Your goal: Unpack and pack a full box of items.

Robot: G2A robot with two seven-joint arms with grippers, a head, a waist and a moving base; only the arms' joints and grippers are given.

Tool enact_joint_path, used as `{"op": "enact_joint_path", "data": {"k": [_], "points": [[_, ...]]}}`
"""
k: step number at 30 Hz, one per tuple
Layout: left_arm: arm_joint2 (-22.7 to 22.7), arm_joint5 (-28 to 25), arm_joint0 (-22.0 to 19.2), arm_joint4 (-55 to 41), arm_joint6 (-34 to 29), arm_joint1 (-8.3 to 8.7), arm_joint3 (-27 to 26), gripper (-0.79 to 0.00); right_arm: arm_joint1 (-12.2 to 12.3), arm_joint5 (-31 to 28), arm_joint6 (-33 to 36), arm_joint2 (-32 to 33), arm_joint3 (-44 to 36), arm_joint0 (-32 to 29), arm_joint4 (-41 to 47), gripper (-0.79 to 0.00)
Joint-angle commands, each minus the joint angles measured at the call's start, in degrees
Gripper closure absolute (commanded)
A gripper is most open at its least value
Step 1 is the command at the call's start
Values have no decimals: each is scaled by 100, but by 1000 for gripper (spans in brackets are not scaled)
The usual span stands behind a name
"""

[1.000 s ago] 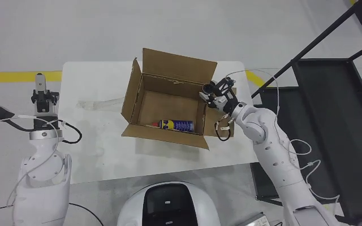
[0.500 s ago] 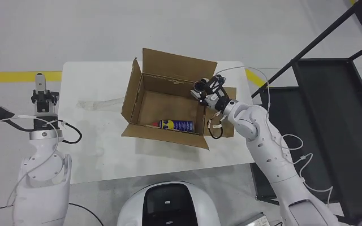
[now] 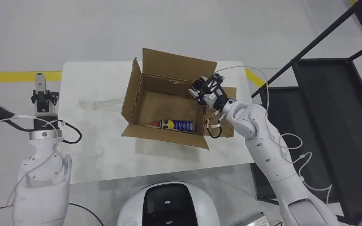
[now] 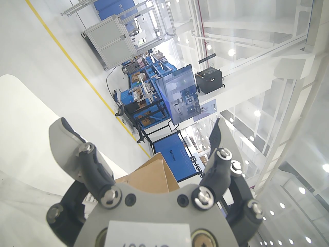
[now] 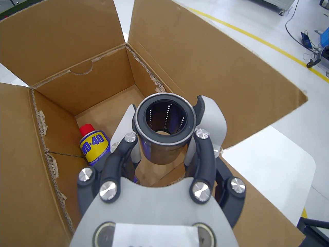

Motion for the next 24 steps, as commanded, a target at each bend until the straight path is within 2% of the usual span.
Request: {"op": "enact_joint_path", "data": {"k": [1,12,24], "points": [[0,0,0,0,0,0,0,-785,-17,-118,36,-137,65,130,-40,0],[0,0,0,0,0,0,0,-785,-266,-233,-72,-1173,1148,993,-81,0],[0,0,0,0,0,0,0,-785,-512,-143,-185,-1958,1996,1435,-405,0]]}}
